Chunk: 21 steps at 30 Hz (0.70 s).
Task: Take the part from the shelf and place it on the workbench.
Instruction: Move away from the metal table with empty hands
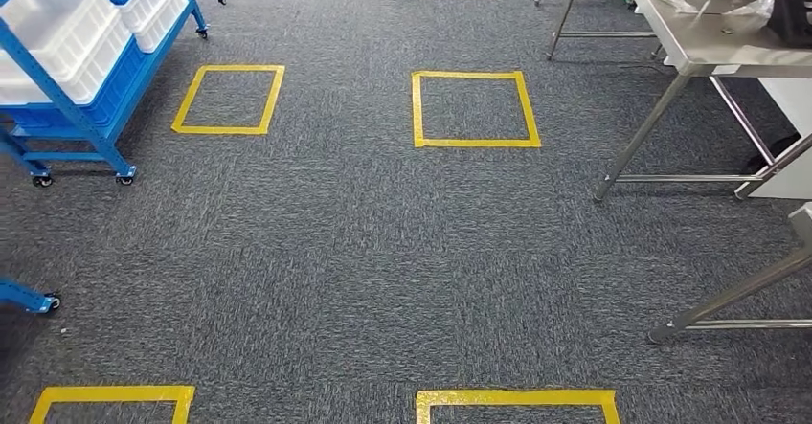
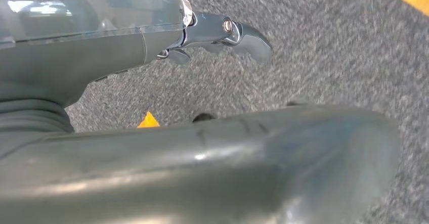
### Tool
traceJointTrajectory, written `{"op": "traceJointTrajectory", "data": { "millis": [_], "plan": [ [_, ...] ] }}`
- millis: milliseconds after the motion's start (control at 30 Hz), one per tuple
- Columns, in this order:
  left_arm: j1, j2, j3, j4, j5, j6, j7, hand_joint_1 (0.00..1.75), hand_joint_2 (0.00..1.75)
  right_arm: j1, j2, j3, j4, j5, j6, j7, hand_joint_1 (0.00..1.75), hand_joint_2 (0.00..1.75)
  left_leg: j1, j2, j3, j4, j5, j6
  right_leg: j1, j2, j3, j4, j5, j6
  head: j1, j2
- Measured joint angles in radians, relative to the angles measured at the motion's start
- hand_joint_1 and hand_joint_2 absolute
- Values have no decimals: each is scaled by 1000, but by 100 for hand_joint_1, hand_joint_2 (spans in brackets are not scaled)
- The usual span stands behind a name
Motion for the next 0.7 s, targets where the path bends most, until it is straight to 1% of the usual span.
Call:
{"op": "traceJointTrajectory", "data": {
  "millis": [33,67,100,133,167,200,233,267,300,333,367,400,433,467,500,533,567,600,633,667,700],
  "plan": [
    [-1,0,0,0,0,-1,0,0,0,2,0,0,0,1,-1,0,0,0,1,-9,1,-2,2,5,-2,30,-24,51,-30,3,0,0],
    [-3,1,0,0,0,-1,1,0,0,4,0,0,0,1,-2,0,0,0,0,-20,0,-2,3,8,-3,51,-58,119,-64,4,0,0],
    [-4,1,0,0,0,-3,1,0,0,7,0,0,0,1,-2,0,0,0,-1,-32,-1,-2,4,10,-3,59,-92,186,-90,4,0,0],
    [-4,1,0,0,0,-4,2,0,0,8,0,0,0,1,-2,0,0,0,-2,-45,-1,-1,4,11,-3,61,-118,232,-99,4,0,0],
    [-3,1,0,0,0,-7,3,0,0,9,0,0,0,2,-2,0,0,0,-2,-60,0,0,4,11,-3,63,-128,243,-87,4,0,0],
    [-3,1,0,0,0,-9,4,0,0,10,0,0,0,4,-2,1,0,0,-2,-74,1,1,3,10,-3,67,-118,213,-56,2,0,0],
    [-2,1,0,0,1,-10,5,0,0,10,0,0,0,7,-2,2,0,0,-2,-89,2,3,2,9,-4,77,-93,151,-13,-1,0,0],
    [-3,1,0,0,1,-11,5,0,0,10,0,0,0,10,-1,3,0,0,-2,-102,3,4,1,6,-4,99,-65,83,22,-4,0,0],
    [-4,1,0,0,1,-12,5,0,0,10,-1,0,1,13,-1,4,0,0,-2,-115,1,7,0,2,-5,120,-42,26,46,-7,0,0],
    [-4,1,0,0,2,-12,5,0,0,9,-1,0,1,15,-1,4,0,0,-1,-125,-2,9,0,-3,-4,136,-28,-10,56,-10,0,0],
    [-4,2,0,0,2,-13,4,0,0,7,-1,0,1,17,-1,4,0,0,0,-134,-5,10,1,-10,-3,144,-24,-21,55,-13,0,0],
    [-2,2,0,0,2,-13,4,0,0,3,-1,0,1,19,-1,5,0,0,2,-144,-9,9,3,-16,-1,136,-24,-25,56,-16,0,0],
    [-1,2,0,0,3,-12,4,0,0,0,-1,0,0,22,0,5,0,0,4,-146,-12,9,3,-22,-2,124,-22,-29,58,-22,0,0],
    [1,3,0,0,4,-12,4,0,0,-2,0,0,0,26,1,6,0,0,3,-133,-17,17,-3,-27,-4,112,-19,-34,61,-29,0,0],
    [0,3,0,0,4,-11,4,0,0,-3,0,0,0,30,3,6,0,0,2,-110,-29,42,-19,-31,-5,98,-16,-40,63,-37,0,0],
    [-1,4,0,0,4,-11,4,0,0,-2,1,0,0,33,5,7,0,0,1,-82,-50,87,-45,-33,-6,84,-14,-44,64,-43,0,0],
    [-3,4,0,0,5,-11,5,0,0,-1,1,0,1,34,7,7,0,0,1,-57,-81,149,-77,-36,-4,70,-14,-45,63,-47,0,0],
    [-4,3,0,0,5,-10,6,0,0,-1,1,0,1,35,9,7,0,0,3,-45,-114,218,-106,-39,-2,55,-14,-45,61,-50,-1,0],
    [-4,3,0,0,5,-10,6,0,0,-2,1,0,1,35,10,7,0,0,6,-38,-139,270,-122,-41,0,40,-14,-45,60,-50,-1,0],
    [-3,3,0,0,5,-10,6,0,0,-2,1,0,1,35,10,7,0,0,8,-34,-149,291,-121,-44,1,27,-13,-44,59,-50,-1,0],
    [-2,3,0,0,5,-10,6,0,0,-3,1,0,0,35,10,7,0,0,10,-30,-139,272,-101,-46,1,14,-12,-44,57,-49,-1,0]
  ]
}}
